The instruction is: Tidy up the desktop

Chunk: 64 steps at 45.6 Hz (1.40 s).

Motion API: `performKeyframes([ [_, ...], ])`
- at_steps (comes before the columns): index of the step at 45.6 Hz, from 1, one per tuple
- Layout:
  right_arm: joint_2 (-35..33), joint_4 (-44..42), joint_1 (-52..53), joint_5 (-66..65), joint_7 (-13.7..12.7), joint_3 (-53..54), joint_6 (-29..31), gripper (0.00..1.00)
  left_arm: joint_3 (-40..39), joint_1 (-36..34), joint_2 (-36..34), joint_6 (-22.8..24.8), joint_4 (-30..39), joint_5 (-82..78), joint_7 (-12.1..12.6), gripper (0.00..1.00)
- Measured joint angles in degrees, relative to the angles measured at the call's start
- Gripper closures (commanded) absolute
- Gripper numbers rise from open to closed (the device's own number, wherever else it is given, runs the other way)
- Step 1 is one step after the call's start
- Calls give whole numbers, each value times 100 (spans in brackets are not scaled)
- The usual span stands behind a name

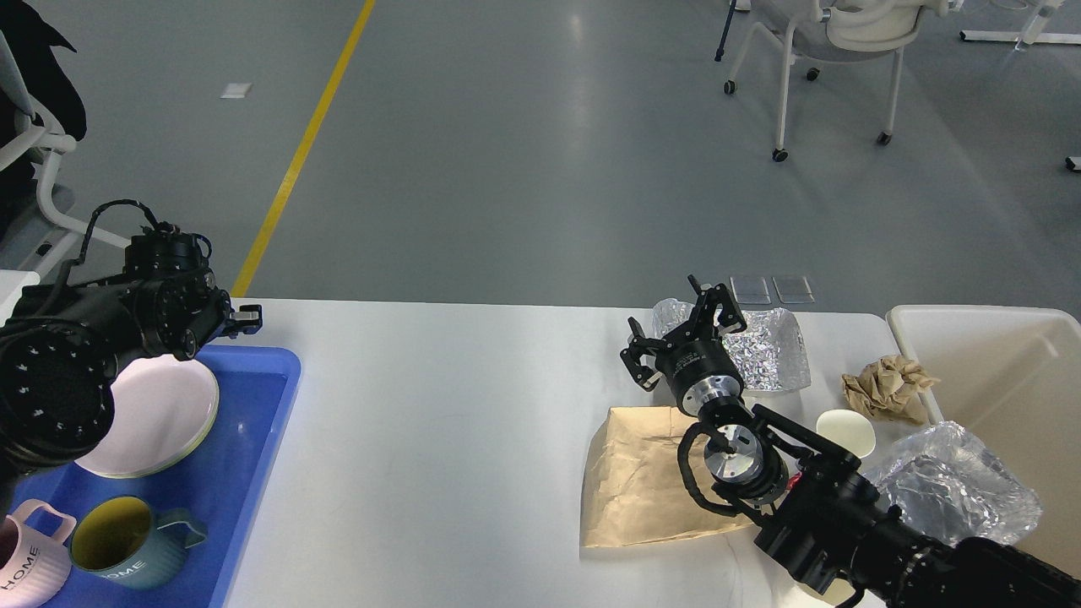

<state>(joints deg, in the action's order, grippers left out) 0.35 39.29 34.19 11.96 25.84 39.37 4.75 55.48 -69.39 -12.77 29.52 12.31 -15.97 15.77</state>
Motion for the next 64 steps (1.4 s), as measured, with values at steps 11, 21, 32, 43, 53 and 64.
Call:
performKeyframes([
  [11,0,0,0,0,0,0,0,0,-261,-160,-785,-881,-11,190,-9,5],
  [21,0,0,0,0,0,0,0,0,-1382,132,-1244,-1258,-13,913,-721,5],
  [32,0,0,0,0,0,0,0,0,-1875,581,-1651,-1471,-227,1163,-4030,4],
  [43,0,0,0,0,0,0,0,0,-2630,1010,-1640,-1705,-413,1248,-5772,4],
  [53,0,0,0,0,0,0,0,0,-4462,1522,-1604,-1957,-428,1254,-5802,4],
  [64,0,0,0,0,0,0,0,0,-6174,1589,-1548,-1935,-421,1261,-5505,4],
])
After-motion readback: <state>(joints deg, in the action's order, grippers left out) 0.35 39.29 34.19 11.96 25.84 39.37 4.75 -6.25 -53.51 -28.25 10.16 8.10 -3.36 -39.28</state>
